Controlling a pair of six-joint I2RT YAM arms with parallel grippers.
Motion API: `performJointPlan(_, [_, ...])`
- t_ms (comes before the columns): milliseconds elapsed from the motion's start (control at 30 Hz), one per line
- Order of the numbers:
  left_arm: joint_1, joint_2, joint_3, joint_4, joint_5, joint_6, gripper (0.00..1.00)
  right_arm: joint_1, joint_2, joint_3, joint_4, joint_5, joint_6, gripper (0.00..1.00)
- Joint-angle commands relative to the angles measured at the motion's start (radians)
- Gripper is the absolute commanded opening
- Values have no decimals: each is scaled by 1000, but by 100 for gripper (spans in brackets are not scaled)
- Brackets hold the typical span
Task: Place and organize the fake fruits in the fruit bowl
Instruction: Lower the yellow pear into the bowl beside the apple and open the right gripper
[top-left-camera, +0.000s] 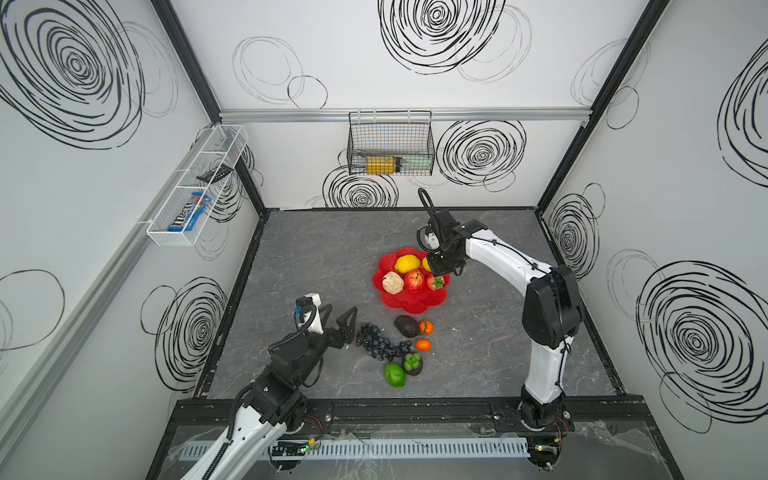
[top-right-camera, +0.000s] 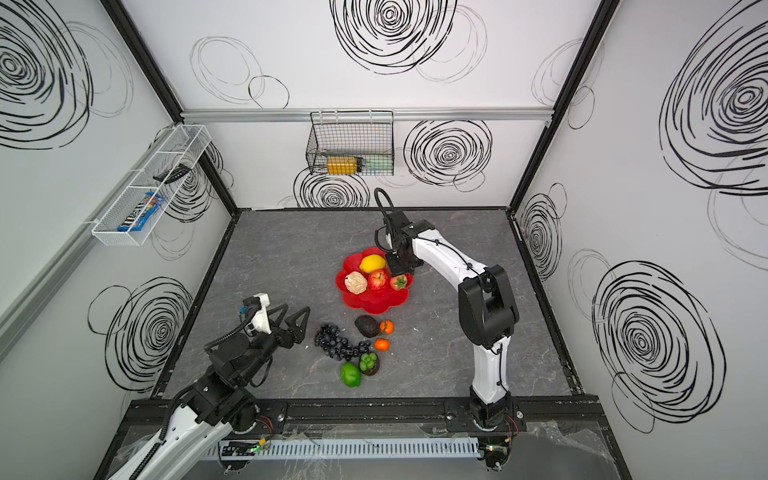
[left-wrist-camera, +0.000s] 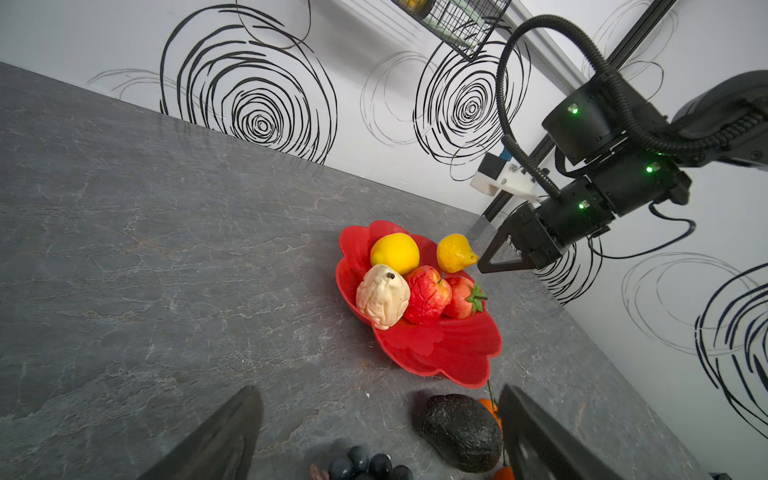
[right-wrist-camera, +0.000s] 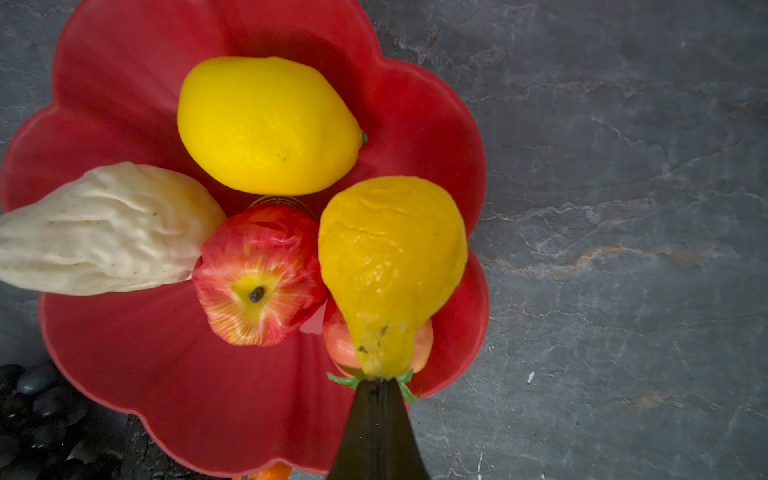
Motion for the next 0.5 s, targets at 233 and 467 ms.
performJointPlan(233, [0,-17,-8,39,-5,15,93,-5,96,124,-119,-12,-37,4])
performJointPlan(467, [0,-13,-8,44,-7,14,93,-5,110,147,-133,-13,-37,9])
